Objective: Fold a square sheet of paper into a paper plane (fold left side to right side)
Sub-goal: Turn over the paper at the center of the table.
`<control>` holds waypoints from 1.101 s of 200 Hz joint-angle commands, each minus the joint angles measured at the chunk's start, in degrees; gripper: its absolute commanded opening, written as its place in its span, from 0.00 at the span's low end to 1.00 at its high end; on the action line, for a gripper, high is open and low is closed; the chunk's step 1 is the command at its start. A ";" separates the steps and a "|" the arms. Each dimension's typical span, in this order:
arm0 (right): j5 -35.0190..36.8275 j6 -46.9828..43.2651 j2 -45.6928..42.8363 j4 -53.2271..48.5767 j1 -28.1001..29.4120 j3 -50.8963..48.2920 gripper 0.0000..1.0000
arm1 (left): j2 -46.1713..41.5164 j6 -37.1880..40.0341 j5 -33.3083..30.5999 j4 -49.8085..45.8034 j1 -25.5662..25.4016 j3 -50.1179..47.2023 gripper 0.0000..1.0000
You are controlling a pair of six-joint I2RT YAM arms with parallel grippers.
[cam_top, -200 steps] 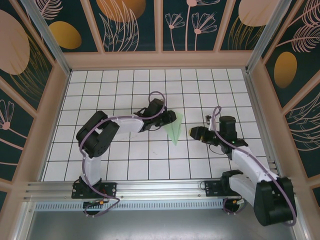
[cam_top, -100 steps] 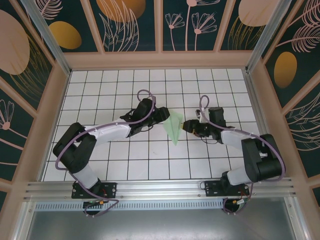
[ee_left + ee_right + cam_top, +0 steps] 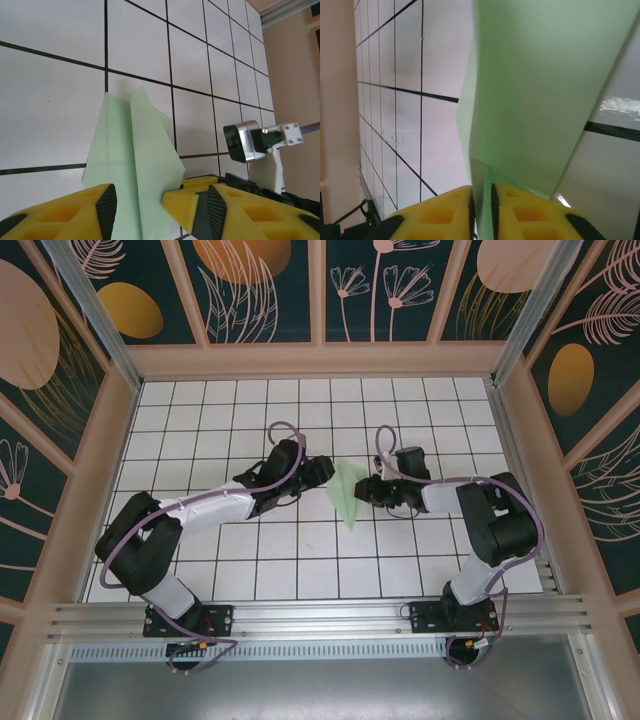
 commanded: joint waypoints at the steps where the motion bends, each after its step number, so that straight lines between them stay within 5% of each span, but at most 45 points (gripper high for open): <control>1: -3.33 -1.71 -1.25 3.39 -0.07 1.37 0.06 | -3.53 1.08 -1.19 -0.60 -0.32 -1.09 0.54; 62: -14.24 -5.83 -20.13 4.32 -3.52 -1.26 0.00 | -19.08 3.55 -3.39 0.01 -0.36 -4.60 0.66; 104: -20.86 -6.47 -31.28 1.55 -3.19 1.29 0.00 | -27.43 4.33 4.00 9.32 -0.30 -7.17 0.68; 161: -21.77 -5.76 -36.53 -1.91 1.94 6.81 0.00 | -24.26 1.31 15.99 22.11 -0.60 -7.43 0.67; 220: -19.13 -6.46 -35.83 -4.31 5.95 9.78 0.00 | -23.25 1.46 17.89 24.95 -1.14 -7.86 0.54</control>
